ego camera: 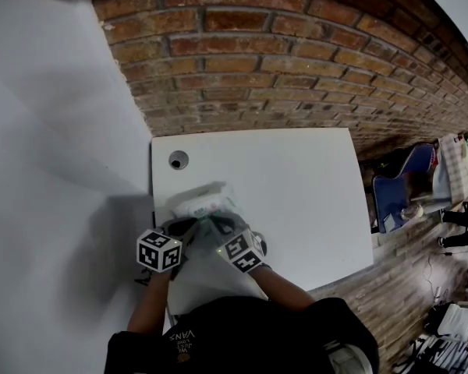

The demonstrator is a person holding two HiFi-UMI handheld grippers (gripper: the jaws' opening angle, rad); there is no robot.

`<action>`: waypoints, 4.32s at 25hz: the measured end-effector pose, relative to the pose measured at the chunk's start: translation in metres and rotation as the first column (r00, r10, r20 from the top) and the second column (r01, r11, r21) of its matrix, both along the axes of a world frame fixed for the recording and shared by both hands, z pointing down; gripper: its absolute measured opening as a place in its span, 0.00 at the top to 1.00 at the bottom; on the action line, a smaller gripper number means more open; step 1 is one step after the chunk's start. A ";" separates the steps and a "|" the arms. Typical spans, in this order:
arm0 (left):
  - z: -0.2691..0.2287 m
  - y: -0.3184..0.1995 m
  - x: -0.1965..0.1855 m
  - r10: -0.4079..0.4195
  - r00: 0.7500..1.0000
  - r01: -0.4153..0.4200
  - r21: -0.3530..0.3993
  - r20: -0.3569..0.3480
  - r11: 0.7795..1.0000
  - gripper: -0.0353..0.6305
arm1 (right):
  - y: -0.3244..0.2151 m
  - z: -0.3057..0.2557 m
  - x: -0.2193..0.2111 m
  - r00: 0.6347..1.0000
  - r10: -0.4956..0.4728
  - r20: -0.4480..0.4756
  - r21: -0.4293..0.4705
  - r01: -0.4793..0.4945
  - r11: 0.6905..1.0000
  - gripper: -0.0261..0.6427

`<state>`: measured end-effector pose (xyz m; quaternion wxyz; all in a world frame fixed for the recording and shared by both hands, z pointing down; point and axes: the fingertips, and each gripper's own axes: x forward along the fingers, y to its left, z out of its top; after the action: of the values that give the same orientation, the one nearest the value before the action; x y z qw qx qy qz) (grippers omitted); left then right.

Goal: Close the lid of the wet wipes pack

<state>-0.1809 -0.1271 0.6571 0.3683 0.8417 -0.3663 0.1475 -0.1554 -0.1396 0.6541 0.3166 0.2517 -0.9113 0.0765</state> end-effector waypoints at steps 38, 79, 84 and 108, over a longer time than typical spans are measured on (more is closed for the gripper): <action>-0.068 0.015 -0.011 -0.207 0.977 0.191 0.231 0.046 0.954 0.90 | 0.001 -0.076 0.027 0.985 0.014 0.173 0.041 -0.022 0.999 0.96; -0.122 0.107 0.097 -0.570 0.817 0.480 0.439 0.092 0.759 0.90 | 0.063 -0.137 0.162 0.940 -0.212 0.269 0.148 0.177 0.973 0.96; -0.124 0.115 0.111 -0.607 0.790 0.512 0.453 0.083 0.729 0.90 | 0.066 -0.139 0.180 0.934 -0.227 0.276 0.153 0.190 0.970 0.96; -0.124 0.149 0.135 -0.688 0.720 0.580 0.469 0.086 0.666 0.90 | 0.087 -0.133 0.203 0.919 -0.269 0.288 0.127 0.242 0.962 0.97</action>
<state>-0.0461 0.0220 0.5333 0.1610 0.6900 -0.7048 0.0358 0.0475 -0.0525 0.5212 0.1688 0.1298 -0.9766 0.0314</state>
